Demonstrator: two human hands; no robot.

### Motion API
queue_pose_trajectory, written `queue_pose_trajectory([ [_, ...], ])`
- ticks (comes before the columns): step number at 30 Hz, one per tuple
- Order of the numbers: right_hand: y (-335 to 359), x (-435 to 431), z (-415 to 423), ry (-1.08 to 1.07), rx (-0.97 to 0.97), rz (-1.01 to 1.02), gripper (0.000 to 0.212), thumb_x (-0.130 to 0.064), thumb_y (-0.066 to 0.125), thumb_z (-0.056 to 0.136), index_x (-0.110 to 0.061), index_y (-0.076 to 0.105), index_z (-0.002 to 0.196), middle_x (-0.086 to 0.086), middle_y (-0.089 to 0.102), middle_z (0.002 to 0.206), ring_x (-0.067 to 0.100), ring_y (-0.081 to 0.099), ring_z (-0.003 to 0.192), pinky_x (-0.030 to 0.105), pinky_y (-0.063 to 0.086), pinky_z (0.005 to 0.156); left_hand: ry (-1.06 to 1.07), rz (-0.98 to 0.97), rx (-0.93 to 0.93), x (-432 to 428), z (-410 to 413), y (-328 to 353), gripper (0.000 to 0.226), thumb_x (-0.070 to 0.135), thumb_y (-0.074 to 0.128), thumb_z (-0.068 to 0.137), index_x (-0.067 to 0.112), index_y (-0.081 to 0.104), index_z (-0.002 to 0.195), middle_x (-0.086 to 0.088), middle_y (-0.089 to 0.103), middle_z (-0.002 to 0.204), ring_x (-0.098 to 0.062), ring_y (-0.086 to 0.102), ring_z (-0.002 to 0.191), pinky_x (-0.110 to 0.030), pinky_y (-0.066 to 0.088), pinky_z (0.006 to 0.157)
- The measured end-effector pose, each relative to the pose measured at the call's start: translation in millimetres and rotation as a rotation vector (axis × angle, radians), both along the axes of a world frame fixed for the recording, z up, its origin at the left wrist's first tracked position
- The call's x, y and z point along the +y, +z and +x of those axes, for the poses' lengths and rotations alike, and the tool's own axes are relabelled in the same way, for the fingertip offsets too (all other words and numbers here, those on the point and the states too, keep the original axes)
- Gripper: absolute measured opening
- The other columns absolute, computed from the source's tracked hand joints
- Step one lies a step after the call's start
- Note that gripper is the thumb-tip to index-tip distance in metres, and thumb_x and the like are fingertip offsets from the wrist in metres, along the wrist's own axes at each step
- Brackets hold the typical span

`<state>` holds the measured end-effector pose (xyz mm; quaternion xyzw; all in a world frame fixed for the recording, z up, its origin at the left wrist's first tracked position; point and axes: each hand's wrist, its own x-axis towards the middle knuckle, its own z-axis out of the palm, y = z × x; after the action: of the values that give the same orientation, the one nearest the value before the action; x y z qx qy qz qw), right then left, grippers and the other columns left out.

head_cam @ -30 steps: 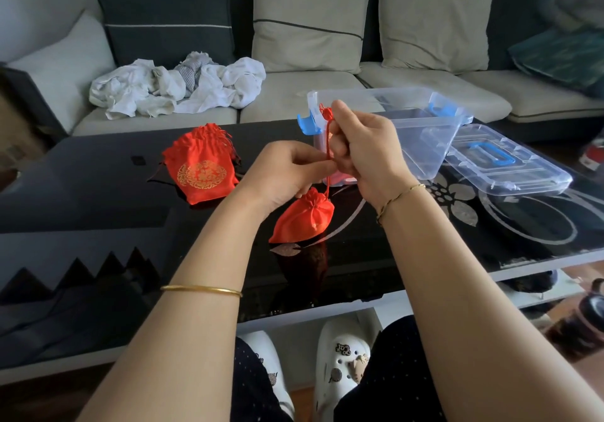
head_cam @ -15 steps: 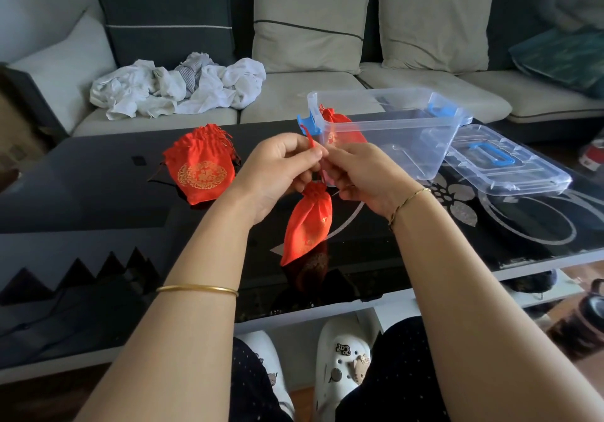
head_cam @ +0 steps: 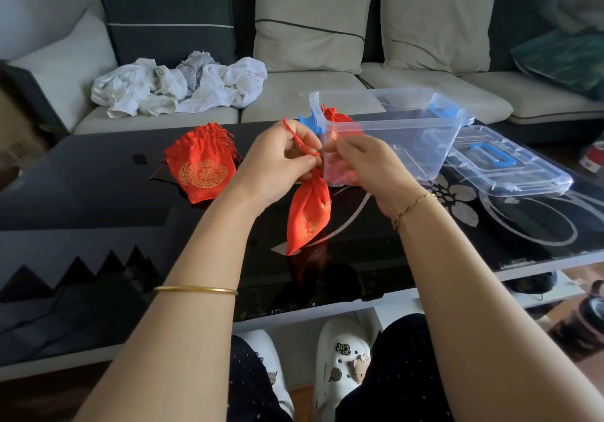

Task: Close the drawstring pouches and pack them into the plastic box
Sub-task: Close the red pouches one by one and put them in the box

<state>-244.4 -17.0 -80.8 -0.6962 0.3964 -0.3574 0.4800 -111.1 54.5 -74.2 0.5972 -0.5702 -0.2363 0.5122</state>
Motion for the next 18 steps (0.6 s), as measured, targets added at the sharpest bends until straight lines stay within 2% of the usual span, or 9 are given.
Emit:
queue_pose_trajectory([
  [2,-3,0,6,0.085,-0.127,0.025,0.025,-0.011,0.038,0.099,-0.014,0.063,0.096,0.002,0.062,0.078,0.014,0.058,0.070,0.034,0.052,0.072,0.027,-0.063,-0.248,-1,-2,1,0.025,-0.003,0.057,0.085,0.022,0.057,0.087,0.000,0.063,0.087,-0.013,0.062,0.078,-0.027,0.052,0.077],
  [4,-6,2,11,0.151,-0.158,0.070,0.026,-0.006,0.038,0.098,-0.015,0.062,0.089,0.000,0.059,0.071,0.011,0.053,0.062,0.028,0.046,0.064,0.082,-0.117,-0.430,-1,-5,0,0.023,0.001,0.058,0.085,0.021,0.061,0.095,0.002,0.062,0.090,-0.014,0.060,0.083,-0.027,0.049,0.079],
  [7,-9,5,14,0.218,-0.184,0.169,0.030,-0.004,0.040,0.098,-0.016,0.062,0.080,-0.006,0.056,0.059,0.005,0.047,0.050,0.021,0.037,0.054,0.166,-0.251,-0.570,-3,-5,-5,0.026,0.001,0.058,0.084,0.018,0.064,0.103,0.005,0.062,0.092,-0.015,0.057,0.090,-0.034,0.048,0.081],
  [9,-10,4,14,0.269,-0.186,0.216,0.028,-0.009,0.043,0.098,-0.018,0.064,0.081,-0.011,0.057,0.055,0.001,0.048,0.046,0.020,0.038,0.054,0.204,-0.340,-0.597,-4,-4,-8,0.029,0.000,0.056,0.082,0.017,0.066,0.104,0.005,0.064,0.090,-0.016,0.057,0.091,-0.037,0.048,0.078],
  [11,-10,4,14,0.309,-0.198,0.252,0.024,-0.012,0.046,0.097,-0.018,0.064,0.082,-0.010,0.059,0.058,0.002,0.051,0.051,0.021,0.040,0.056,0.236,-0.387,-0.581,-6,-2,-13,0.030,0.000,0.056,0.081,0.016,0.067,0.103,0.005,0.065,0.086,-0.015,0.057,0.089,-0.035,0.048,0.075],
  [14,-13,5,13,0.347,-0.190,0.258,0.019,-0.016,0.047,0.098,-0.016,0.065,0.092,-0.007,0.062,0.069,0.006,0.054,0.062,0.021,0.044,0.058,0.268,-0.387,-0.499,-9,2,-17,0.030,-0.002,0.060,0.080,0.016,0.068,0.102,0.009,0.064,0.082,-0.015,0.057,0.089,-0.017,0.043,0.076],
  [16,-15,4,12,0.359,-0.185,0.258,0.019,-0.017,0.046,0.098,-0.013,0.065,0.097,-0.003,0.065,0.079,0.009,0.058,0.071,0.024,0.047,0.067,0.282,-0.375,-0.476,-10,4,-19,0.029,-0.001,0.062,0.081,0.016,0.068,0.104,0.009,0.068,0.083,-0.015,0.056,0.091,-0.007,0.036,0.076],
  [18,-15,2,11,0.376,-0.189,0.259,0.018,-0.016,0.047,0.097,-0.012,0.064,0.096,0.000,0.066,0.087,0.012,0.059,0.079,0.030,0.046,0.078,0.277,-0.357,-0.413,-10,5,-18,0.027,0.002,0.062,0.084,0.016,0.067,0.106,0.008,0.071,0.085,-0.016,0.058,0.095,-0.010,0.038,0.081],
])
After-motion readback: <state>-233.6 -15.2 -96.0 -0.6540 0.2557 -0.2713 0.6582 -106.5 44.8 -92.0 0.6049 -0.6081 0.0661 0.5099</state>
